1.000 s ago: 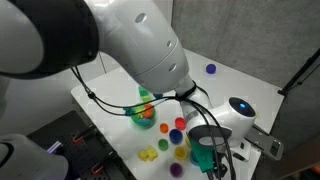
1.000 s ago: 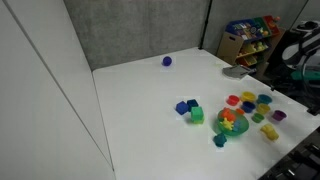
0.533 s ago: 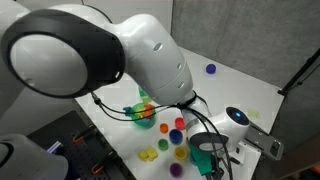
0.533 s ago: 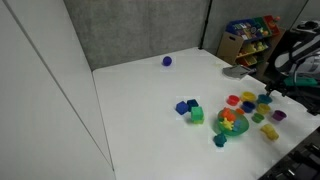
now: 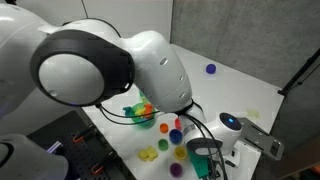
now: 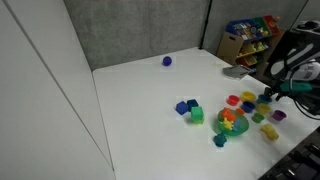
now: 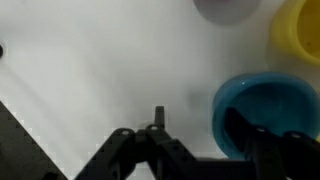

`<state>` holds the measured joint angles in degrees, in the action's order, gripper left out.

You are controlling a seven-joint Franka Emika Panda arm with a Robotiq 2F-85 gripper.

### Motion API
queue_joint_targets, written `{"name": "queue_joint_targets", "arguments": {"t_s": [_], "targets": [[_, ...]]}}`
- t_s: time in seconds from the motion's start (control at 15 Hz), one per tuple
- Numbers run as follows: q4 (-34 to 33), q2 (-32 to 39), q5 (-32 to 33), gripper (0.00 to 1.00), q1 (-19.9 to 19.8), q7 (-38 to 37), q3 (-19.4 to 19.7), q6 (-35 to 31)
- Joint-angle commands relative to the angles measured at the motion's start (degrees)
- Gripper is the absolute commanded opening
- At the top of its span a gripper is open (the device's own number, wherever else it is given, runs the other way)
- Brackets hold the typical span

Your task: Put the light-blue cup in the yellow one, then place the yellow toy in the bowl

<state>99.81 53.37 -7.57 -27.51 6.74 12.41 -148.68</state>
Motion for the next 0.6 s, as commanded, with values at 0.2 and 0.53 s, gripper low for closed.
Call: {"name": "queue_joint_targets", "arguments": {"t_s": [0.2,0.53], "targets": [[-0.5,0.0,0.8,0.09,1.2,-2.9,0.8,-0.6],[1.0,-3.4,0.3,0.06,1.9,-4.5,1.1,0.2]]}}
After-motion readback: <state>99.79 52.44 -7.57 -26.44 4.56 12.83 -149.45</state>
